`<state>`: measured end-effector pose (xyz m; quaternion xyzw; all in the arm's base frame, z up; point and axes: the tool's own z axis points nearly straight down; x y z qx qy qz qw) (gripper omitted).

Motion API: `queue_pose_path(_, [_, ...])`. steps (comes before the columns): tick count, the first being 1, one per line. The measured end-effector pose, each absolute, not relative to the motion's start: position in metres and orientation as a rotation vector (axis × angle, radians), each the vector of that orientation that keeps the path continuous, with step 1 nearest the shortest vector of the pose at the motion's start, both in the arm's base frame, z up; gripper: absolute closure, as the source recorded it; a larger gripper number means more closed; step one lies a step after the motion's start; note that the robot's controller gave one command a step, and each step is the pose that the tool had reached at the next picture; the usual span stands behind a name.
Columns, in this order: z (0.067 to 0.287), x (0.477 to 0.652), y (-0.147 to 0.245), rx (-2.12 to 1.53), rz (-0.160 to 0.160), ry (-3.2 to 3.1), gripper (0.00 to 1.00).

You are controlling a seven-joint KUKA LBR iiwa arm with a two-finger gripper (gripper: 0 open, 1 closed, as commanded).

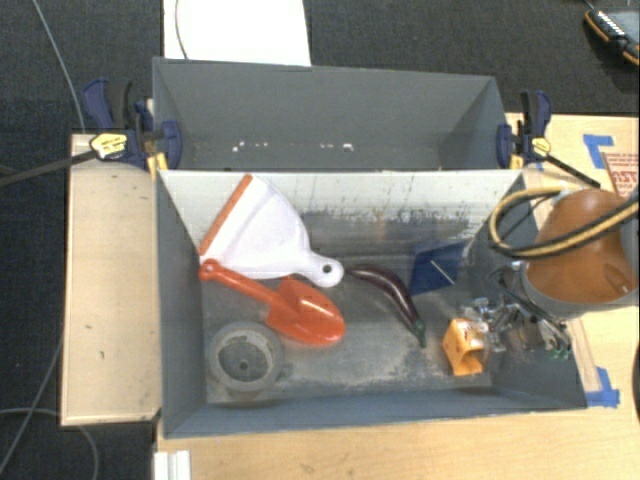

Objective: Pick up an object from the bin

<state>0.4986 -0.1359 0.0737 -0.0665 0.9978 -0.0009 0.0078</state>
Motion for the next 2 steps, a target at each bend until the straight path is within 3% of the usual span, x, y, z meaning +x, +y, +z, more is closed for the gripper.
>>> queue_pose_path(2, [0.093, 0.498, -0.135, -0.214, -0.003, 3.115, 1.00])
